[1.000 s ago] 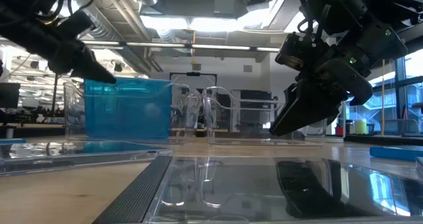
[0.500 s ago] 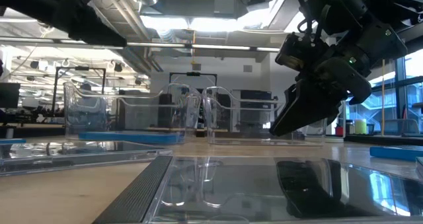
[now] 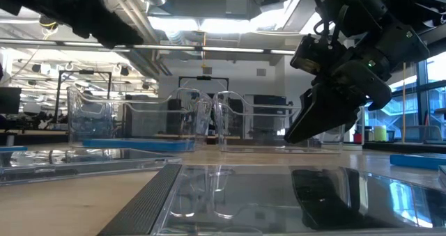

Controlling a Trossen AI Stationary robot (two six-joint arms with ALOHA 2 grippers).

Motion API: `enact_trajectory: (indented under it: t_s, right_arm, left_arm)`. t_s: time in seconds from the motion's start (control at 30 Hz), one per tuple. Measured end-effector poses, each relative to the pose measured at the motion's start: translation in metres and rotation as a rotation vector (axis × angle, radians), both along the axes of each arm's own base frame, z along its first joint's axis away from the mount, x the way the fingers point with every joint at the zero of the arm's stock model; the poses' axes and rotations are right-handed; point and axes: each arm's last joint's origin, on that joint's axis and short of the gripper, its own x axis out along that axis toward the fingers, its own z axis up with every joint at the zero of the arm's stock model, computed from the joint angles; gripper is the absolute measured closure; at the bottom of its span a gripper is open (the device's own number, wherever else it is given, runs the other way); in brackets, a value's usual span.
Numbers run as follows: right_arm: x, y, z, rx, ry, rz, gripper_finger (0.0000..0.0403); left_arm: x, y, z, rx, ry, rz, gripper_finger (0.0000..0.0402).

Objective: Pick & place jewel cases by type
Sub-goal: Put the left black CD case into the right transparent bin

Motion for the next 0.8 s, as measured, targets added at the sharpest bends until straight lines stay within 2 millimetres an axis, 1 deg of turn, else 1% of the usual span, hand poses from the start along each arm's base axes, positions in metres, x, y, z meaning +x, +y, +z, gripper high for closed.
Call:
enact_trajectory:
  t_s: [0.17,0.27,0.43,0.5,0.63,0.8]
  right_arm:
    - [0.0,0.0,0.0,0.0,0.0,0.0,0.0233]
    - [0.0,0.0,0.0,0.0,-0.001,0.0,0.0233]
    - [0.003,0.001,0.004,0.017,-0.054,-0.002,0.0233]
    - [0.005,0.001,0.006,0.021,-0.083,0.001,0.0233]
    - [0.008,0.005,0.01,0.007,-0.121,0.082,0.0233]
    - [0.013,0.017,0.012,-0.05,-0.215,0.188,0.0233]
  left_arm:
    - [0.024,-0.019,0.005,0.074,0.085,-0.033,0.0257]
    - [0.041,-0.033,0.016,0.102,0.156,-0.06,0.0256]
    - [0.064,-0.059,0.033,0.081,0.334,-0.06,0.0254]
    - [0.07,-0.069,0.036,0.063,0.394,-0.04,0.0254]
    - [0.078,-0.087,0.028,0.015,0.464,0.016,0.0257]
    - [0.081,-0.107,0.01,-0.018,0.548,0.046,0.0258]
